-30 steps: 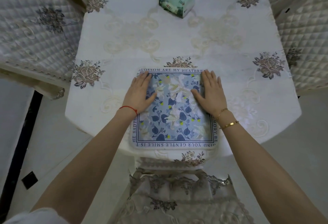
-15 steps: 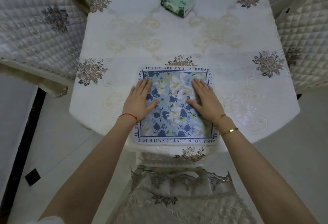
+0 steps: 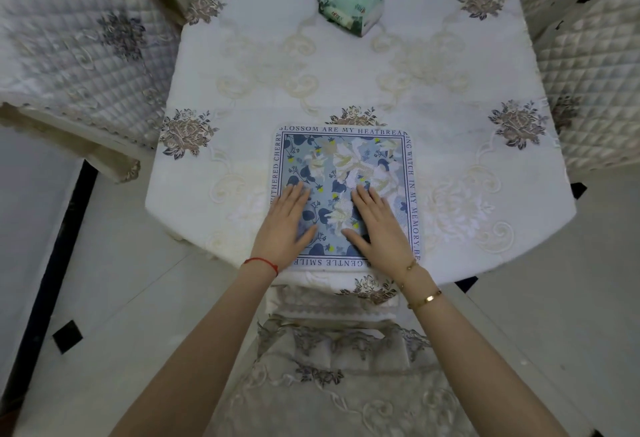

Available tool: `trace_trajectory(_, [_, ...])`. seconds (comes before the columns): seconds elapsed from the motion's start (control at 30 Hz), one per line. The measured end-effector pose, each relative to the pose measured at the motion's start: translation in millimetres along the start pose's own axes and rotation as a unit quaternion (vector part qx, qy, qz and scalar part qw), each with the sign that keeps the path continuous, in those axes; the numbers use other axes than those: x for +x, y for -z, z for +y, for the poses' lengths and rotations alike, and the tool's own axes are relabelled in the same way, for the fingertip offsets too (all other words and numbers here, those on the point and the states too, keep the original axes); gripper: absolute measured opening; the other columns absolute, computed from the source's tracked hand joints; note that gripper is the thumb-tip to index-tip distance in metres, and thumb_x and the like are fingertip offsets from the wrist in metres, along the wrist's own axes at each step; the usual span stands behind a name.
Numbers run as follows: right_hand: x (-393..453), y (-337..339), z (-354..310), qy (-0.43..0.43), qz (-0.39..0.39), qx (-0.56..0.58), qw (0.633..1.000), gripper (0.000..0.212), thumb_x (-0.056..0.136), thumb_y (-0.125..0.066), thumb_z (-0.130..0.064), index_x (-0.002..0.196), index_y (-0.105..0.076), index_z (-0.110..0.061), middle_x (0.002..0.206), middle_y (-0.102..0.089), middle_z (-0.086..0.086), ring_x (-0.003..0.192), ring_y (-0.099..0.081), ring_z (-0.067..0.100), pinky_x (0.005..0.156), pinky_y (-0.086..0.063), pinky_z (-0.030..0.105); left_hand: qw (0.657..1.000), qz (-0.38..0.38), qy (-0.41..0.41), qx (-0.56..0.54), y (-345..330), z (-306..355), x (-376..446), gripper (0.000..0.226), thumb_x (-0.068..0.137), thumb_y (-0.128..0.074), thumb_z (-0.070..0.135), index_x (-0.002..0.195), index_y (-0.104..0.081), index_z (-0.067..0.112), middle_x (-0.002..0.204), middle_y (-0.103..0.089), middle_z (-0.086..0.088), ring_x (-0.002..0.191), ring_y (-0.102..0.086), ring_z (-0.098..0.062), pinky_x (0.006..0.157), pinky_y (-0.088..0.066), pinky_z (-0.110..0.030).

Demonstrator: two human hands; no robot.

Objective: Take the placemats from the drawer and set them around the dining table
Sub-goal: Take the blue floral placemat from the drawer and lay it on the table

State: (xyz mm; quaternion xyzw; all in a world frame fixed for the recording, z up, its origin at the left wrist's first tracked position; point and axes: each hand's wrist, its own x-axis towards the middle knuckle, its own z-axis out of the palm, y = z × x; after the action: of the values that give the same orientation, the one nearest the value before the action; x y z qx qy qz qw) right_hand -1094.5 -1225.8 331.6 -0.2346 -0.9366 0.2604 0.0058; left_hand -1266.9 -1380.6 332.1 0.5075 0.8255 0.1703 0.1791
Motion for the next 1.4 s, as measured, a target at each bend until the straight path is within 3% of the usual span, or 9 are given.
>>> trace_trajectory(0.13, [-16,12,17,-0.014,0.0,-0.004,1.0,0.077,0.094,-0.041,-0.058,0.155,-0.012,-0.021,0.162,-0.008,-0.005,0.149,0.0,0.011,0.122,-0.002,0.032,1.0,-0.001,0.01,0.011,3,-14,-17,0.074,0.095,-0.03,0.058,0.153,-0.004,0.02,0.161,0.002,0.005,0.147,0.008,-0.008,0.12,0.001,-0.031])
trace_trajectory(0.37, [-45,25,29,-0.101,0.066,0.012,0.993,0.074,0.096,-0.047,-0.049,0.153,-0.02,-0.012,0.16,-0.016,0.002,0.149,-0.007,0.016,0.122,-0.006,0.036,0.999,-0.018,0.023,0.043,12,-24,-29,0.077,0.094,-0.03,0.058,0.153,-0.005,0.017,0.161,0.0,0.002,0.147,0.006,-0.011,0.121,0.0,-0.035])
trace_trajectory(0.43, [-49,20,14,-0.091,0.077,0.02,0.993,0.071,0.096,-0.051,-0.044,0.153,-0.021,-0.014,0.16,-0.016,0.0,0.149,-0.006,0.016,0.122,-0.007,0.037,0.999,-0.024,0.012,0.045,11,-12,-33,0.076,0.095,-0.037,0.052,0.153,-0.007,0.014,0.161,-0.001,-0.001,0.148,0.004,-0.014,0.122,0.0,-0.035])
trace_trajectory(0.53, [-47,4,-15,-0.046,0.04,0.022,0.998,0.072,0.097,-0.049,-0.048,0.154,-0.017,-0.016,0.16,-0.01,-0.005,0.149,0.001,0.012,0.122,-0.002,0.031,0.999,-0.025,-0.009,0.039,1,11,-38,0.076,0.095,-0.036,0.051,0.153,-0.006,0.012,0.161,-0.004,-0.003,0.148,0.003,-0.015,0.12,0.004,-0.029])
trace_trajectory(0.63, [-45,-12,-28,-0.025,0.016,0.022,0.999,0.071,0.097,-0.042,-0.05,0.154,-0.016,-0.017,0.161,-0.009,-0.003,0.149,0.002,0.013,0.122,-0.003,0.034,0.999,-0.032,0.003,0.029,-11,20,-41,0.076,0.095,-0.036,0.051,0.153,-0.004,0.013,0.161,-0.003,-0.002,0.147,0.006,-0.013,0.12,0.003,-0.029])
trace_trajectory(0.87, [-70,0,5,-0.049,0.026,0.021,0.998,0.071,0.097,-0.047,-0.051,0.154,-0.015,-0.022,0.161,-0.009,-0.009,0.149,0.002,0.007,0.121,0.0,0.028,0.999,-0.03,0.002,0.028,-8,5,-51,0.081,0.092,-0.025,0.064,0.153,-0.001,0.016,0.16,0.004,0.003,0.147,0.008,-0.009,0.12,0.003,-0.028])
trace_trajectory(1.1, [-86,22,33,-0.076,0.032,0.006,0.997,0.074,0.096,-0.047,-0.052,0.154,-0.017,-0.017,0.161,-0.011,-0.003,0.149,-0.001,0.01,0.123,-0.004,0.036,1.0,-0.017,0.008,0.011,2,-11,-57,0.089,0.087,-0.024,0.072,0.153,-0.002,0.016,0.16,0.002,0.003,0.147,0.005,-0.008,0.12,0.004,-0.027])
trace_trajectory(1.3, [-21,33,22,-0.043,0.022,-0.051,0.998,0.071,0.096,-0.029,-0.06,0.154,-0.015,-0.022,0.161,-0.005,-0.005,0.149,0.003,0.017,0.121,0.003,0.04,1.0,-0.006,0.011,-0.015,24,-15,-14,0.073,0.095,-0.048,0.047,0.152,-0.016,0.015,0.161,-0.008,-0.002,0.148,-0.001,-0.016,0.122,-0.004,-0.037])
trace_trajectory(1.4, [29,33,13,-0.028,0.004,-0.065,0.997,0.067,0.099,-0.034,-0.053,0.154,-0.016,-0.019,0.162,-0.007,-0.001,0.149,0.003,0.019,0.121,0.004,0.041,1.0,-0.012,-0.002,0.002,34,-12,25,0.069,0.096,-0.049,0.04,0.152,-0.018,0.012,0.161,-0.01,-0.006,0.149,-0.003,-0.021,0.121,-0.006,-0.04])
